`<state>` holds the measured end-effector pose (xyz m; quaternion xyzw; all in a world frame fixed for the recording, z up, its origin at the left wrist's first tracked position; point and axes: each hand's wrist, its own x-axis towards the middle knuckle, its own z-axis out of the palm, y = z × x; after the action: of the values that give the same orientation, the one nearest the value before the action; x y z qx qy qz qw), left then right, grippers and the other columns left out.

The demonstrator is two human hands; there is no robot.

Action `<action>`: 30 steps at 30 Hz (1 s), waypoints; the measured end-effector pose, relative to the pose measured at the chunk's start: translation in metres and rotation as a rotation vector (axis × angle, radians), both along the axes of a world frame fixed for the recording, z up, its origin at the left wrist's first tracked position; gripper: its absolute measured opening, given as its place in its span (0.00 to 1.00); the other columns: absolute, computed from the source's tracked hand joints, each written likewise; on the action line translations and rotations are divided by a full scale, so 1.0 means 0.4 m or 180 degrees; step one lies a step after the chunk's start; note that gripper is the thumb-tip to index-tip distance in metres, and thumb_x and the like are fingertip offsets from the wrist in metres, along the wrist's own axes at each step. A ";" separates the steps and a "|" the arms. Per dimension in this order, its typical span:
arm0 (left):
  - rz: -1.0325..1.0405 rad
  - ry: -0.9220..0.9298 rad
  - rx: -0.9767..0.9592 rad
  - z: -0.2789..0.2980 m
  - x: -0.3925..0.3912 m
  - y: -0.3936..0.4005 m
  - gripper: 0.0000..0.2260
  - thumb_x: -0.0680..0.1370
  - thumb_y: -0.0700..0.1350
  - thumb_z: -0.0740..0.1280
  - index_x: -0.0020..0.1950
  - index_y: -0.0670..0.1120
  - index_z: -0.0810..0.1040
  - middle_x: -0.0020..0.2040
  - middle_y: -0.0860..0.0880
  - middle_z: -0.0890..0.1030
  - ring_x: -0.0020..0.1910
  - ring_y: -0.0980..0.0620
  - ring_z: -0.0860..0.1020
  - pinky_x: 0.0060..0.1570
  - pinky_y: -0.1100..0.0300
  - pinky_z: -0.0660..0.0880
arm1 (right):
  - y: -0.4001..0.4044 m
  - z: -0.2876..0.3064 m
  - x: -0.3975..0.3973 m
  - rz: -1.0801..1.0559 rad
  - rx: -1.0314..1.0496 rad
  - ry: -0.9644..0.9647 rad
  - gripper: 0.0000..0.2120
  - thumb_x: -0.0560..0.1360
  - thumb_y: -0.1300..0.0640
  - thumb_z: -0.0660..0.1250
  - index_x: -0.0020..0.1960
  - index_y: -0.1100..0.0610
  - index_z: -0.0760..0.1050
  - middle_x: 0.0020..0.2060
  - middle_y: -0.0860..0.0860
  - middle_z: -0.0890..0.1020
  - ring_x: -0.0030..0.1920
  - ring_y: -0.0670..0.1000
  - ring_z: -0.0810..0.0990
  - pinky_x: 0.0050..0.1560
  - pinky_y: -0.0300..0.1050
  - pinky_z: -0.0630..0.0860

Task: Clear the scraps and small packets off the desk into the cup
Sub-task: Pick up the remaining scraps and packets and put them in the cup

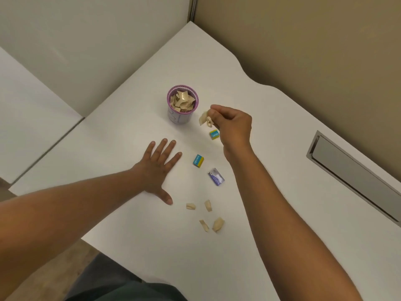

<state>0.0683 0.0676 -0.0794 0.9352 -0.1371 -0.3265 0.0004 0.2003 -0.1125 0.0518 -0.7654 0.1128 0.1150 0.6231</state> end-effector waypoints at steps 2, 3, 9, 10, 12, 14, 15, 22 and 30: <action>-0.0005 -0.0041 -0.0011 -0.004 -0.001 0.002 0.71 0.56 0.90 0.53 0.80 0.47 0.24 0.78 0.37 0.21 0.76 0.33 0.22 0.75 0.32 0.28 | 0.082 0.005 0.043 0.0376 -0.0570 -0.0549 0.06 0.74 0.61 0.75 0.49 0.54 0.87 0.44 0.47 0.88 0.45 0.44 0.86 0.48 0.35 0.82; -0.0003 -0.0047 -0.0011 -0.005 -0.001 0.002 0.71 0.56 0.89 0.53 0.80 0.47 0.24 0.78 0.37 0.21 0.76 0.33 0.22 0.75 0.32 0.28 | 0.117 -0.001 0.063 0.0572 -0.0825 -0.0752 0.06 0.74 0.61 0.74 0.50 0.55 0.87 0.45 0.47 0.88 0.45 0.44 0.86 0.47 0.34 0.81; 0.0030 -0.0149 -0.0036 -0.015 -0.005 0.000 0.71 0.58 0.88 0.56 0.80 0.47 0.25 0.77 0.37 0.21 0.76 0.32 0.21 0.74 0.32 0.26 | 0.209 -0.076 0.138 0.2118 -0.2461 -0.1433 0.10 0.76 0.63 0.68 0.51 0.55 0.86 0.49 0.53 0.86 0.49 0.54 0.83 0.51 0.45 0.80; 0.0031 -0.0156 -0.0034 -0.016 -0.006 0.000 0.71 0.58 0.88 0.57 0.80 0.47 0.24 0.77 0.37 0.20 0.76 0.33 0.21 0.74 0.32 0.27 | 0.210 -0.082 0.142 0.2310 -0.2623 -0.1487 0.10 0.75 0.62 0.68 0.51 0.54 0.86 0.48 0.53 0.86 0.49 0.54 0.83 0.50 0.44 0.79; 0.0018 -0.0156 -0.0038 -0.019 -0.007 0.000 0.70 0.59 0.88 0.57 0.79 0.48 0.23 0.77 0.37 0.20 0.75 0.33 0.20 0.75 0.32 0.27 | 0.206 -0.089 0.149 0.2478 -0.2756 -0.1493 0.10 0.75 0.61 0.69 0.52 0.53 0.86 0.50 0.55 0.86 0.51 0.55 0.82 0.51 0.43 0.78; 0.0010 -0.0157 -0.0070 -0.020 -0.006 0.002 0.70 0.59 0.88 0.57 0.79 0.48 0.23 0.77 0.37 0.20 0.75 0.32 0.20 0.75 0.31 0.27 | 0.200 -0.083 0.155 0.2460 -0.2647 -0.1423 0.10 0.76 0.61 0.69 0.54 0.54 0.86 0.51 0.56 0.86 0.53 0.56 0.82 0.55 0.47 0.79; 0.0014 -0.0163 -0.0088 -0.020 -0.006 0.003 0.70 0.59 0.88 0.57 0.80 0.47 0.24 0.77 0.37 0.20 0.76 0.32 0.21 0.75 0.31 0.27 | 0.194 -0.073 0.158 0.2354 -0.2451 -0.1342 0.10 0.77 0.61 0.69 0.54 0.54 0.86 0.52 0.56 0.86 0.53 0.55 0.83 0.56 0.48 0.80; 0.0056 -0.0146 -0.0072 -0.007 -0.002 0.003 0.71 0.57 0.89 0.54 0.79 0.48 0.23 0.77 0.38 0.20 0.76 0.33 0.22 0.76 0.32 0.28 | 0.040 0.039 0.122 0.1294 -0.1381 -0.1095 0.08 0.77 0.59 0.72 0.54 0.53 0.86 0.50 0.45 0.87 0.49 0.41 0.83 0.54 0.33 0.79; 0.0022 -0.0129 -0.0005 0.003 -0.002 0.001 0.70 0.46 0.91 0.36 0.73 0.49 0.16 0.71 0.41 0.14 0.78 0.34 0.24 0.77 0.32 0.32 | -0.299 -0.061 -0.250 0.1371 -0.1856 0.0257 0.15 0.70 0.57 0.79 0.56 0.49 0.83 0.52 0.42 0.83 0.46 0.42 0.82 0.44 0.31 0.74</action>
<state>0.0677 0.0682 -0.0781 0.9421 -0.1341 -0.3073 -0.0005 0.1004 -0.2322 0.0275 -0.9119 0.0015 0.2367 0.3353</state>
